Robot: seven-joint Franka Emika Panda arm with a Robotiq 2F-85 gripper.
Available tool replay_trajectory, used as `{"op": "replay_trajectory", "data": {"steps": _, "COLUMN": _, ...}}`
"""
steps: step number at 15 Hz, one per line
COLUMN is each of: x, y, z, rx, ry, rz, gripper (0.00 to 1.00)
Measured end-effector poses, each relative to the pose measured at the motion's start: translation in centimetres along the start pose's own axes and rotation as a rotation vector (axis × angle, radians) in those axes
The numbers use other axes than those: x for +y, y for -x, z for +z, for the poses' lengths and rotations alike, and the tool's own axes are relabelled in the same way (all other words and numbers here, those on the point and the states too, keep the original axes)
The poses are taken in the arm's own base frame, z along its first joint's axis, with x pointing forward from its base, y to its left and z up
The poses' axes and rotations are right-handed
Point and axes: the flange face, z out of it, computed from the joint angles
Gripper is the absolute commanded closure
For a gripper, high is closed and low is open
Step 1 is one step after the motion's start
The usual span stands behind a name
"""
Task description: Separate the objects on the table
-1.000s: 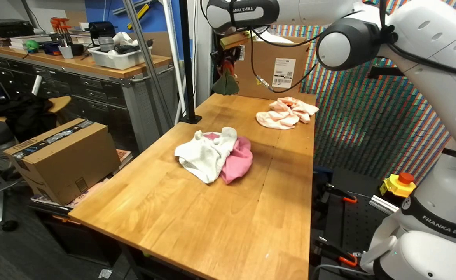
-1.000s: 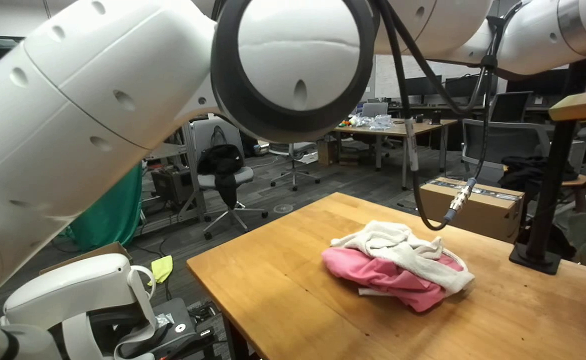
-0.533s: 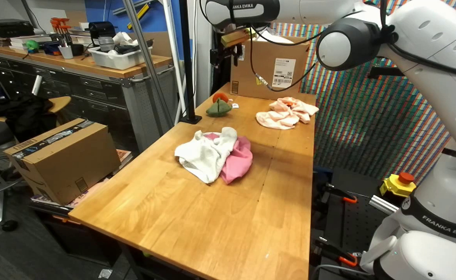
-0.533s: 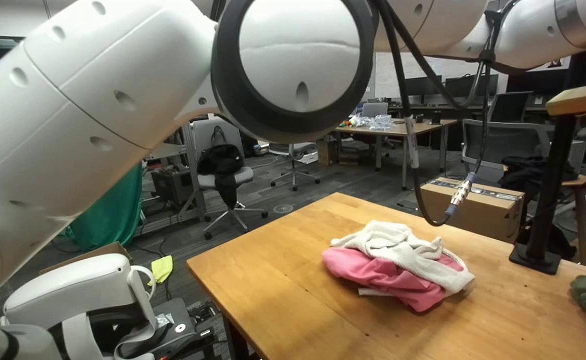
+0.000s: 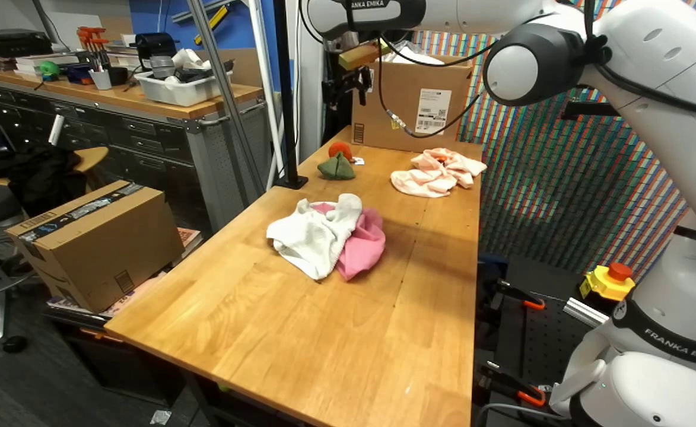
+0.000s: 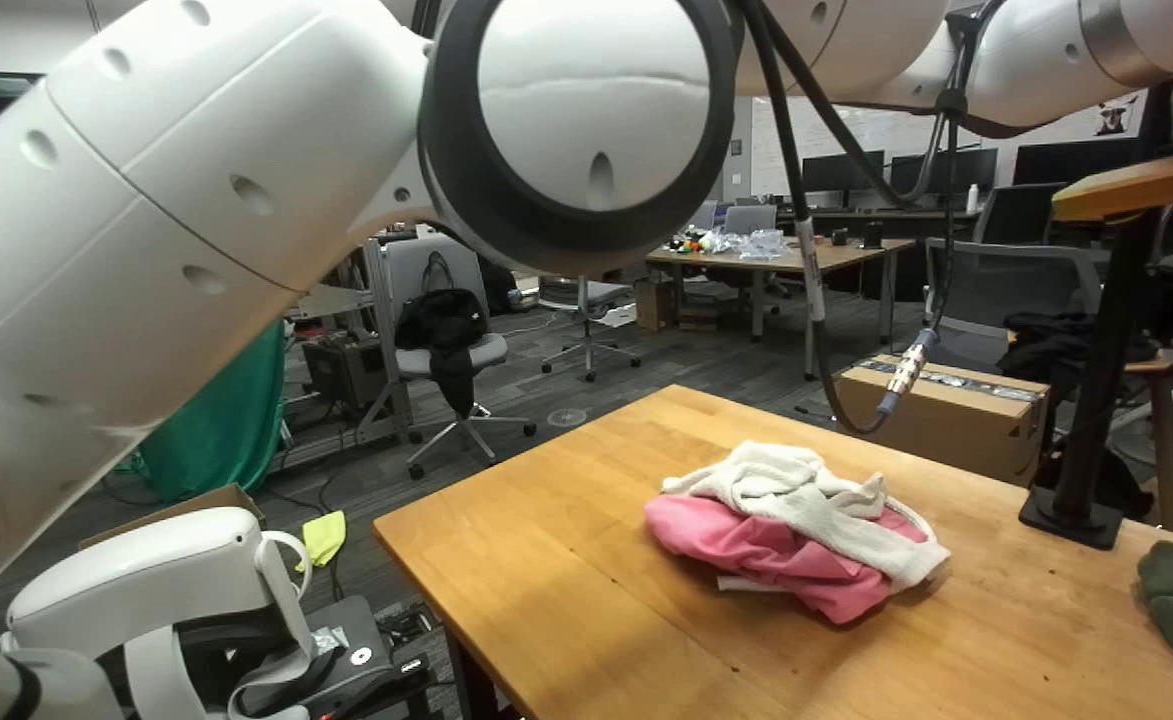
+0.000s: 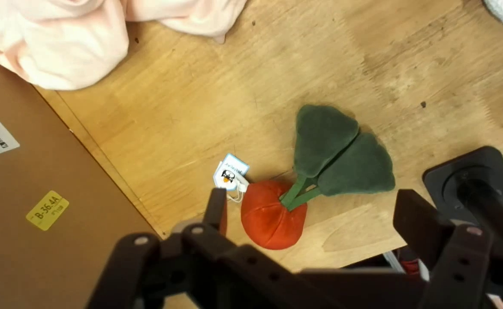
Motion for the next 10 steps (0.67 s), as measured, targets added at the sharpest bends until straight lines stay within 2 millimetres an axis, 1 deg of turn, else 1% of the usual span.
{"op": "replay_trajectory", "data": {"steps": 2, "x": -1.5, "y": 0.7, "z": -0.2, "rx": -0.040, "ry": -0.011, "rz": -0.047, "gripper": 0.00}}
{"op": "replay_trajectory", "data": {"steps": 4, "x": -3.7, "y": 1.7, "z": -0.5, "rx": -0.076, "ry": -0.027, "rz": -0.107, "gripper": 0.00}}
{"op": "replay_trajectory", "data": {"steps": 7, "x": -7.9, "y": 3.6, "z": -1.0, "rx": -0.118, "ry": -0.053, "rz": -0.205, "gripper": 0.00}}
{"op": "replay_trajectory", "data": {"steps": 10, "x": -12.5, "y": 6.4, "z": -1.1, "rx": -0.171, "ry": -0.067, "rz": -0.306, "gripper": 0.00}}
